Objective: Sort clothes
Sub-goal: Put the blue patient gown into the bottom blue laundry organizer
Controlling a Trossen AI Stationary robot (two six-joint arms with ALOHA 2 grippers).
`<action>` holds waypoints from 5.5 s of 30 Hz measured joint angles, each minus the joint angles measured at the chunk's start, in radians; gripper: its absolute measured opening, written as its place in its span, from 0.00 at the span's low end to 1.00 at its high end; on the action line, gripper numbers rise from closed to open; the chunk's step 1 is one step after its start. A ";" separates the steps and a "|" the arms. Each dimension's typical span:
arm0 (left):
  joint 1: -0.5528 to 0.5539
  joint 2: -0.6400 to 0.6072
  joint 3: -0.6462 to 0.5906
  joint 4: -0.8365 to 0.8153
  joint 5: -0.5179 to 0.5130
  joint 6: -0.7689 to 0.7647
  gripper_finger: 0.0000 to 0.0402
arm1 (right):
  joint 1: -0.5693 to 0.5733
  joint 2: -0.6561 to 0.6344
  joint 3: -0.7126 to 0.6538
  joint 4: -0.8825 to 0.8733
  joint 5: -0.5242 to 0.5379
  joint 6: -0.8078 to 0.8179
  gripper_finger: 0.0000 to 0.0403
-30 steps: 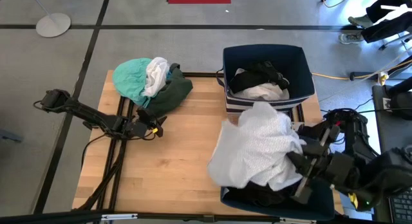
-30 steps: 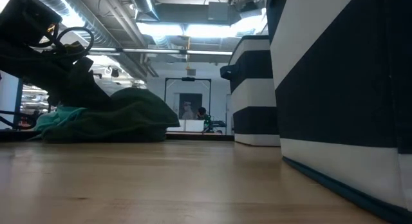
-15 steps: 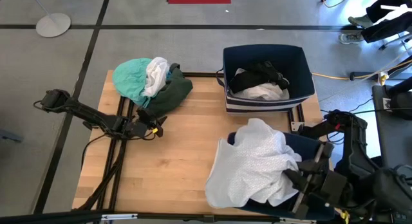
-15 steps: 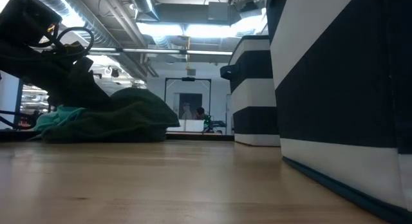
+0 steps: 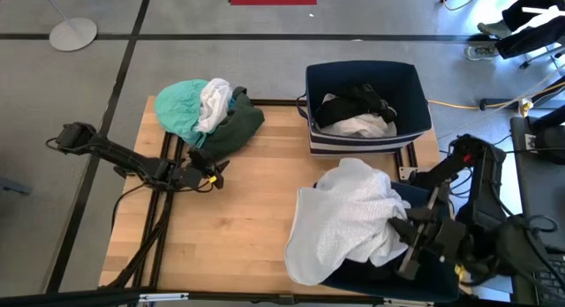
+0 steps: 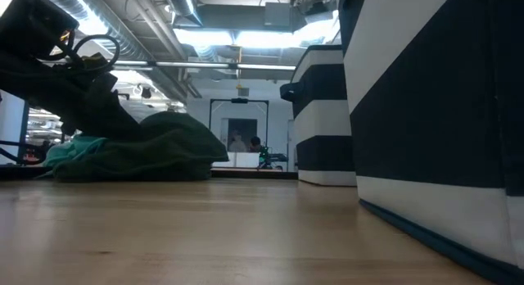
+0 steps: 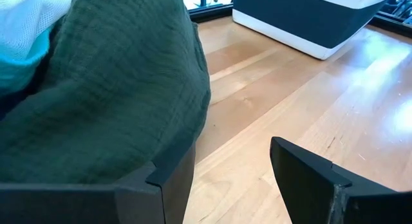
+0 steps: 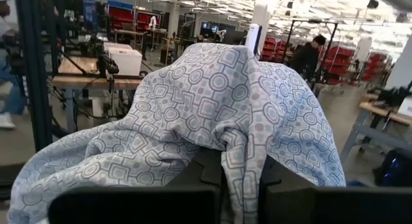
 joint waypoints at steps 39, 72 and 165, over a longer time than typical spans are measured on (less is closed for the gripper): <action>0.000 0.000 0.000 0.004 0.000 0.015 0.48 | 0.157 -0.339 -0.722 0.000 -0.030 0.553 0.05; 0.000 0.000 0.000 -0.005 0.000 0.000 0.48 | -0.432 -0.258 -0.409 -1.315 -1.380 1.750 0.05; 0.002 0.000 0.000 0.000 0.000 0.043 0.48 | -0.707 0.167 0.129 -1.543 -1.155 1.116 0.06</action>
